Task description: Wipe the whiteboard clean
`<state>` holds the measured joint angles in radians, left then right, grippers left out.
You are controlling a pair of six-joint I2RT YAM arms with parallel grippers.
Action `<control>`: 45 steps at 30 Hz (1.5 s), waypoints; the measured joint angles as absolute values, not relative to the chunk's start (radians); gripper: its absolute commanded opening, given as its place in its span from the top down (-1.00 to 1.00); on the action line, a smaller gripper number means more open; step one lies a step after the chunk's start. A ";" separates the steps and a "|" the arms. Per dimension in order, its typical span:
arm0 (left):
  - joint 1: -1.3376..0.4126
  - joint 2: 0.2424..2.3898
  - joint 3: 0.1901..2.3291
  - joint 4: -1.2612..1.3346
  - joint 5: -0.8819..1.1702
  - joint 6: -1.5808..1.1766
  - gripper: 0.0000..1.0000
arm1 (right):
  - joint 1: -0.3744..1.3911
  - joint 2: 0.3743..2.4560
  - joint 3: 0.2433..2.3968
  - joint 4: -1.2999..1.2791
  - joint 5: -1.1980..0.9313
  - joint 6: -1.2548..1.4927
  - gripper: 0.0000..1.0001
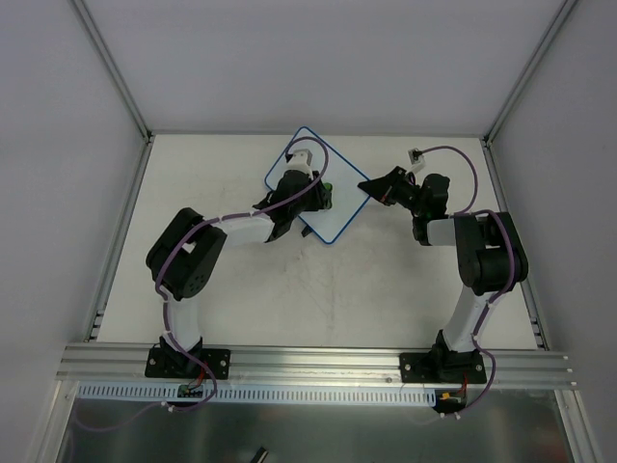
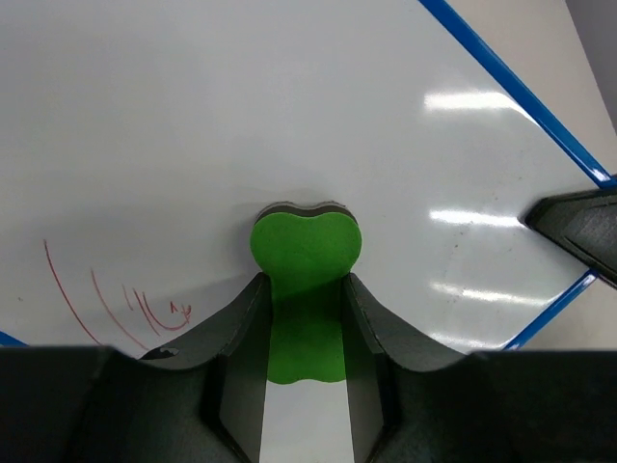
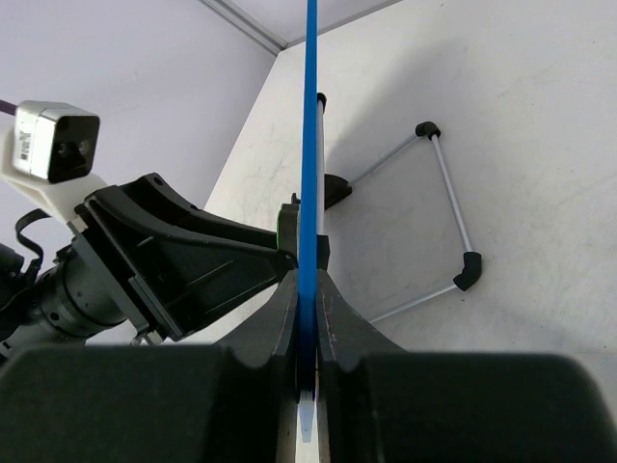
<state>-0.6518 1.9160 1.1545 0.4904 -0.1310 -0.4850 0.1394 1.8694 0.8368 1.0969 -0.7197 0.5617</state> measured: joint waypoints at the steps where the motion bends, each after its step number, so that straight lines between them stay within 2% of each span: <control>1: -0.644 1.916 1.148 0.492 -0.130 -0.511 1.00 | 0.139 1.871 0.837 1.097 -0.719 0.562 1.00; 7: -0.558 1.915 1.112 0.496 -0.085 -0.644 1.00 | 0.140 1.872 0.837 1.103 -0.720 0.565 1.00; 13: -0.489 1.911 1.046 0.496 -0.125 -0.794 1.00 | 0.143 1.872 0.837 1.113 -0.723 0.566 1.00; 30: -0.475 1.900 1.007 0.400 -0.249 -1.032 1.00 | 0.146 1.872 0.837 1.126 -0.730 0.567 0.99; 38: -0.463 1.910 1.042 0.340 -0.234 -1.053 1.00 | 0.147 1.872 0.837 1.132 -0.730 0.566 0.99; 45: -0.456 1.926 1.089 0.305 -0.194 -0.963 1.00 | 0.145 1.873 0.837 1.133 -0.721 0.567 1.00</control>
